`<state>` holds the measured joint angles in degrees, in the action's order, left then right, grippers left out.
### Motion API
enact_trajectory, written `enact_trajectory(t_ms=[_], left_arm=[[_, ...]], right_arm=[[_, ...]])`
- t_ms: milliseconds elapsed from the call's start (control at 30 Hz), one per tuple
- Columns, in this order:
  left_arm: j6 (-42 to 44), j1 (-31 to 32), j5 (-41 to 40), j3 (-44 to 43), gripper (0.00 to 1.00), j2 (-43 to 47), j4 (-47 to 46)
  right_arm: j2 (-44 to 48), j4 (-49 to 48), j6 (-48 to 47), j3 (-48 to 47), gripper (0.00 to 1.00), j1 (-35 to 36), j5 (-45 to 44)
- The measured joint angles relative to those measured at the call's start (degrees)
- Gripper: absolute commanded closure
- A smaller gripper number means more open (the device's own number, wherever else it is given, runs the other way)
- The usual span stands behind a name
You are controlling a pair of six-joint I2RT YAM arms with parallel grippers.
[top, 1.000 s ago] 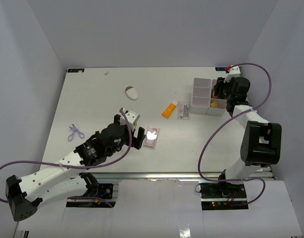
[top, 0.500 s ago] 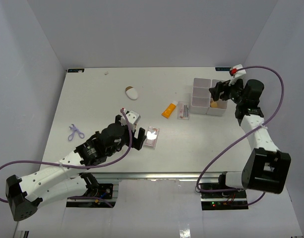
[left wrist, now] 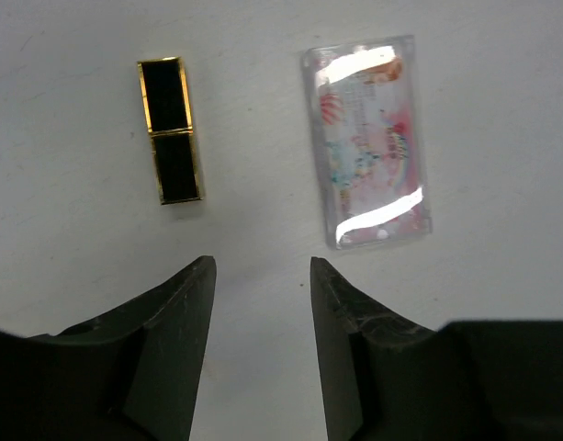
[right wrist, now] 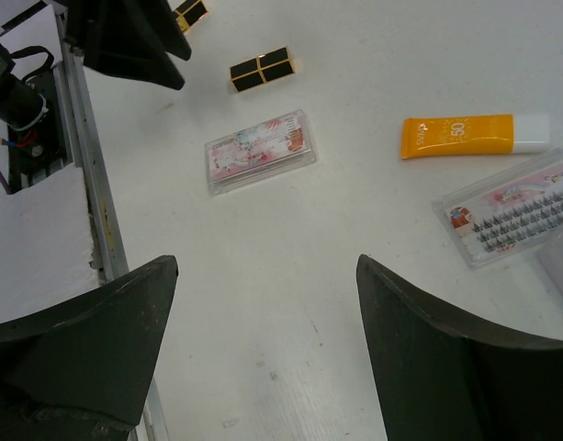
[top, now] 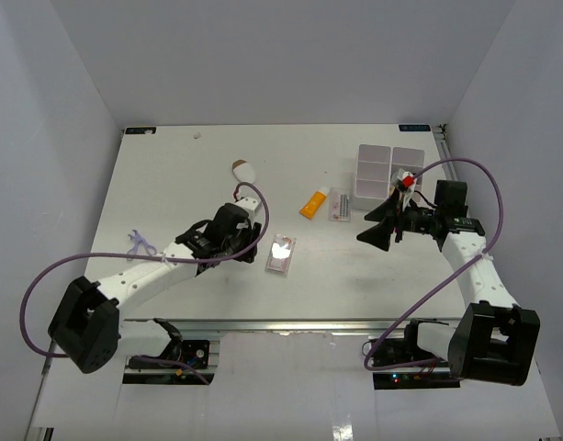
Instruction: Organize the makeup
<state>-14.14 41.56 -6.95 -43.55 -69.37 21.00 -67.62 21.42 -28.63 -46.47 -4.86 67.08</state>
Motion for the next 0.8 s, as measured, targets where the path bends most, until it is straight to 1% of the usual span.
enact_trajectory(t_ms=[100, 200, 367, 500, 633, 800], left_arm=[[-1.1, -4.1, 0.0, -2.6, 0.47, -5.8, 1.9], [-1.7, -5.9, -0.4, -5.7, 0.48, -10.8, 3.3], [-1.5, -6.1, -0.8, -10.7, 0.49, -17.3, 5.3], [-0.8, -6.1, -1.8, -16.4, 0.49, -24.4, 6.1], [0.4, -6.1, -4.3, -21.6, 0.43, -30.2, 7.8], [1.7, -6.2, -7.5, -23.6, 0.41, -31.7, 9.5]], right_arm=[[1.6, 1.6, -0.4, 0.3, 0.14, -0.4, 0.7], [3.3, 2.0, -0.4, 0.3, 0.14, -1.6, 1.6], [4.2, 2.4, -0.3, 0.3, 0.13, -3.0, 2.6], [4.5, 2.5, -0.1, 0.3, 0.13, -3.6, 3.4], [5.1, 2.7, 0.0, 0.3, 0.13, -4.9, 5.5], [5.4, 2.9, 0.2, 0.3, 0.13, -5.6, 6.7]])
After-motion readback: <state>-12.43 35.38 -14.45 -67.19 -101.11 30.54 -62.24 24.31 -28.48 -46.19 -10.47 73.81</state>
